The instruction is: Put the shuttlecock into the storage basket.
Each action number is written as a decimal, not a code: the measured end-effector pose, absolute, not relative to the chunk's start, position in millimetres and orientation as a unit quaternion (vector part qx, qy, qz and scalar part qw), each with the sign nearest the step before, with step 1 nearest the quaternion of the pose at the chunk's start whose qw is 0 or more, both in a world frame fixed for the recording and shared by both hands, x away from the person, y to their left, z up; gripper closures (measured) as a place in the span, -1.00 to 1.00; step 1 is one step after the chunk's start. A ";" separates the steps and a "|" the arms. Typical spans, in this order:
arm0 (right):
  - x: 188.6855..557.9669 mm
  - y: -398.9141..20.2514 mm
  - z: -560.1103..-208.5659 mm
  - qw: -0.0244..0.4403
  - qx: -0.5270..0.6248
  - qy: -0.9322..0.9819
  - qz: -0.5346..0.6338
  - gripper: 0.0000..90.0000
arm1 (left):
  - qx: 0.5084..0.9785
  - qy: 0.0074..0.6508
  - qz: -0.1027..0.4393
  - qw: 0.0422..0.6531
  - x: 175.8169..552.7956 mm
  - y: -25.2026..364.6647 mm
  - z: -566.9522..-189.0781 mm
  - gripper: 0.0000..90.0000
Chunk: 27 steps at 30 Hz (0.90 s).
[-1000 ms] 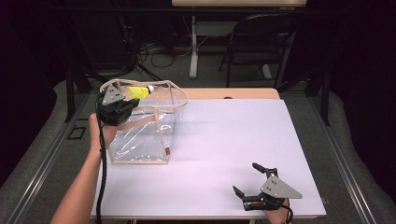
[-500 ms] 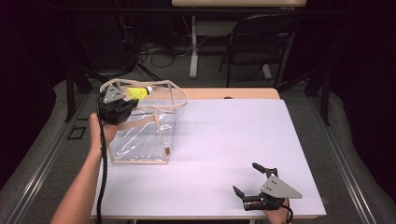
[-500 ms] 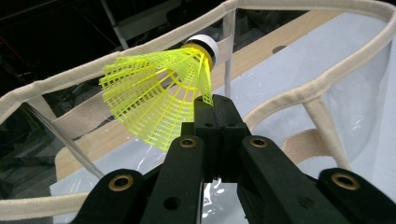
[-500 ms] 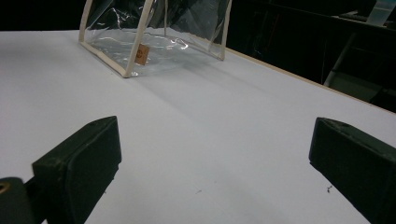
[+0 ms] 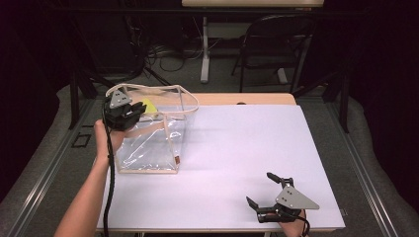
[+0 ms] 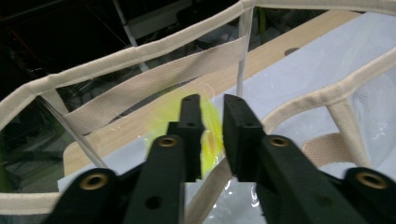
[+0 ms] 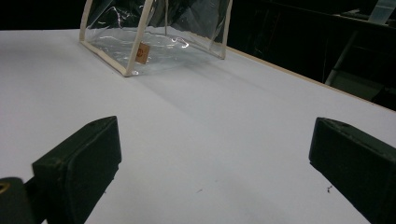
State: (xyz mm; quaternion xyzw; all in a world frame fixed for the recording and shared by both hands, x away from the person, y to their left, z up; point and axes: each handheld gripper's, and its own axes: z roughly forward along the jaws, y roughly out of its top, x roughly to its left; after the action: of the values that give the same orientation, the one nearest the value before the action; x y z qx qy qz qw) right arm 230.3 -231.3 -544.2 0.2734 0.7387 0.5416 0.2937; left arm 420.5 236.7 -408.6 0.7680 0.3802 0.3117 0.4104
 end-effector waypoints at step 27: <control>229.8 -234.6 -545.4 0.293 0.274 0.737 0.545 -0.96 | 0.778 0.342 0.306 0.429 381.5 222.3 -415.6 -0.81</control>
State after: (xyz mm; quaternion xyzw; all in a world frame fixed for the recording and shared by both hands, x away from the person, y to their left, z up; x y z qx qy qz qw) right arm 229.8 -234.6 -545.4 0.2737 0.7367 0.5445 0.2930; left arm 381.5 222.3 -415.6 0.7781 0.3425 0.3057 0.4287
